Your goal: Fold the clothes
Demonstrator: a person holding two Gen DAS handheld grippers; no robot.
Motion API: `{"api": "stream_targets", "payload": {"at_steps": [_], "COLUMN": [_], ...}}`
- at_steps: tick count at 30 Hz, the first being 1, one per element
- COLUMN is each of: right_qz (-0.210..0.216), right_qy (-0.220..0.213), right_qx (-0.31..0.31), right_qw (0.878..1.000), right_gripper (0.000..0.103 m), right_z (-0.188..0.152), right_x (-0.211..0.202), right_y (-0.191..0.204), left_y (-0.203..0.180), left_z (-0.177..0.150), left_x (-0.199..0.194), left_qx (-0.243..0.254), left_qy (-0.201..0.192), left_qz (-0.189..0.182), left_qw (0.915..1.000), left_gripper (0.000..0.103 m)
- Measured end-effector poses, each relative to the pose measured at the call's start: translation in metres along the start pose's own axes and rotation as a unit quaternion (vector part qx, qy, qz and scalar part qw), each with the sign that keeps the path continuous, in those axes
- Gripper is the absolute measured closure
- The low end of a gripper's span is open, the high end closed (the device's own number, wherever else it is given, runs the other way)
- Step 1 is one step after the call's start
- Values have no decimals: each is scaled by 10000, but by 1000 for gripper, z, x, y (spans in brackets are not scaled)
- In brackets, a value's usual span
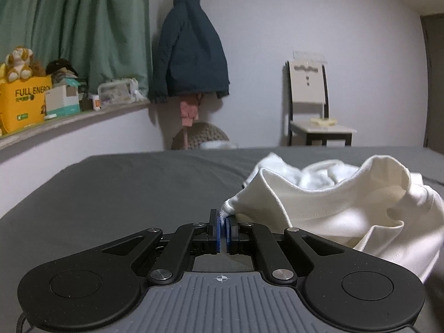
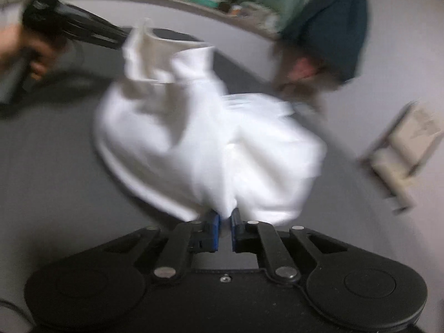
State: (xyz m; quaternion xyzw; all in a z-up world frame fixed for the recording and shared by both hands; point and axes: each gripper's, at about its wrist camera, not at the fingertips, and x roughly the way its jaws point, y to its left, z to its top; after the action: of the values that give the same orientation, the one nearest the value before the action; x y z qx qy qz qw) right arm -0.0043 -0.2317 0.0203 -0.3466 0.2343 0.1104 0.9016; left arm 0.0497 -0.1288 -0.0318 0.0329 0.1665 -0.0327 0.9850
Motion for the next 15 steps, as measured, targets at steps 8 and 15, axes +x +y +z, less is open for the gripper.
{"api": "stream_targets", "payload": {"at_steps": [8,15], "right_qz": [-3167,828], "right_qy": [-1298,1508], "right_qx": [-1255,-1834], "right_qw": [9312,9679], "right_gripper": [96,92], "right_z": [29,-54], "right_x": [-91,-67], "right_y": [-32,43], "left_y": [-38,-26], "left_z": [12,12], "left_x": [-37,-21], "left_qx": [737,594], "left_qy": [-1128,-655], "left_qz": [-616,-434], "left_qw": [9890,9951], "left_gripper": [99,99]}}
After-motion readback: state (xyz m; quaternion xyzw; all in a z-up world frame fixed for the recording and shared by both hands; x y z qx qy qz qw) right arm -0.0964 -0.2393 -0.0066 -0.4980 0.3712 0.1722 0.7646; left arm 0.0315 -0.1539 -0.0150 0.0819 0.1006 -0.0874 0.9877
